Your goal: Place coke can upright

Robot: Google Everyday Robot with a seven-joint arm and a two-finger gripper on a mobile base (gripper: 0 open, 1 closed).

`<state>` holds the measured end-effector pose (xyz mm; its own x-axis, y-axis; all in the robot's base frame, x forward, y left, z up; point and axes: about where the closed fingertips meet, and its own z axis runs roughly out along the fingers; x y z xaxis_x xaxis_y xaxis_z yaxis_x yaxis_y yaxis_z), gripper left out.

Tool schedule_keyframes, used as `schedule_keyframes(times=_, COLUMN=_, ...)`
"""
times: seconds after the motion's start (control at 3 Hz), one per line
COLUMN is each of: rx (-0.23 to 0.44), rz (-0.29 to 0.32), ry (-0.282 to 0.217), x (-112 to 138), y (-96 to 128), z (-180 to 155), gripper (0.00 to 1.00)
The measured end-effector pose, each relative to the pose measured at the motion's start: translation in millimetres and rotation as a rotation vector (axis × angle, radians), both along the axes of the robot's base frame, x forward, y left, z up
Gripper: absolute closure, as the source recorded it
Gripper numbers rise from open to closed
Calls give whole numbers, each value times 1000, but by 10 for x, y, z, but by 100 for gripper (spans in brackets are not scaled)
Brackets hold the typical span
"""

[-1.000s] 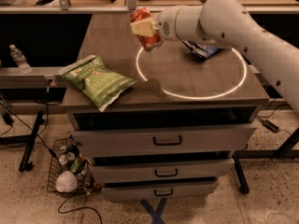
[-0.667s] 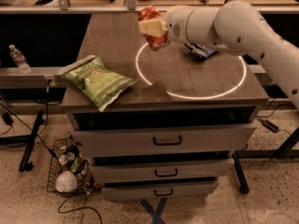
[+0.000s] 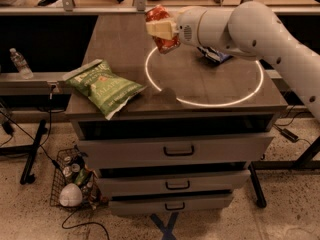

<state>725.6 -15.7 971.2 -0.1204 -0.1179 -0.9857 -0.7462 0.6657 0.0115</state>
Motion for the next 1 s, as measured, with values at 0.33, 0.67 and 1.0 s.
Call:
schedule_keyframes(times=0.33, rx=31, rz=-16, ry=-37, x=-53, y=-137, z=19, gripper=100)
schedule_keyframes(times=0.67, rx=61, rz=-57, ry=-101, x=-207, y=-507, z=-3, gripper=100)
schedule_keyframes(times=1.0, rx=70, rz=-55, ry=-145, x=-297, y=-647, z=-85, gripper=100)
